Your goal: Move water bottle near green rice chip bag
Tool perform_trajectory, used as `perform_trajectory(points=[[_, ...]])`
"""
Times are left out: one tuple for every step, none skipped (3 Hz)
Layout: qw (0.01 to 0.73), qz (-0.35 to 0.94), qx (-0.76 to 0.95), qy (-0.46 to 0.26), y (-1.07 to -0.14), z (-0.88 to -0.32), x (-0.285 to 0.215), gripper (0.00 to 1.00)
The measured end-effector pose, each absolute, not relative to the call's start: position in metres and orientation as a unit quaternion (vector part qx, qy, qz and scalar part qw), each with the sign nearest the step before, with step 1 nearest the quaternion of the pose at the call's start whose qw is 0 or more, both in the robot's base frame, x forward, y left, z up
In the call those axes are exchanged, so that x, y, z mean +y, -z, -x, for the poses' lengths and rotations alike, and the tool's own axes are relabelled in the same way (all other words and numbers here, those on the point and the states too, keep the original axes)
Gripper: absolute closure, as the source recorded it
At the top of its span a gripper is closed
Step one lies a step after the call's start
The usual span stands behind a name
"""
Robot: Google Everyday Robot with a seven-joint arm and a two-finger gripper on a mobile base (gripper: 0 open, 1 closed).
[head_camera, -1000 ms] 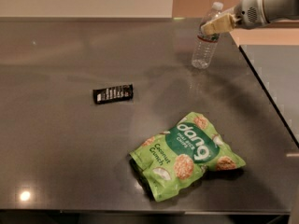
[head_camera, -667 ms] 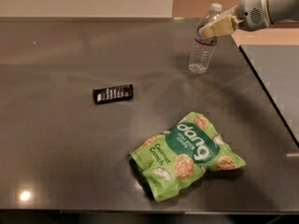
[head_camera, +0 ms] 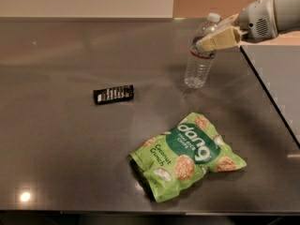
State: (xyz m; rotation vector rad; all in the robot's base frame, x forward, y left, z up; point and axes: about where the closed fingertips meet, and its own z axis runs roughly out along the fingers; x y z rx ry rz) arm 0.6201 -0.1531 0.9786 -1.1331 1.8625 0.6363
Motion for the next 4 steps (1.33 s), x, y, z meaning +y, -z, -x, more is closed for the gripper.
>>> perform_trajectory(points=[[0.418, 0.479, 0.727, -0.259, -0.977, -0.590, -0.135, 1.00], [0.412, 0.506, 0.710, -0.265, -0.975, -0.565, -0.116, 1.00], [0.404, 0.522, 0.701, -0.270, -0.970, -0.549, -0.104, 1.00], [0.397, 0.533, 0.696, -0.273, -0.964, -0.537, -0.097, 1.00]])
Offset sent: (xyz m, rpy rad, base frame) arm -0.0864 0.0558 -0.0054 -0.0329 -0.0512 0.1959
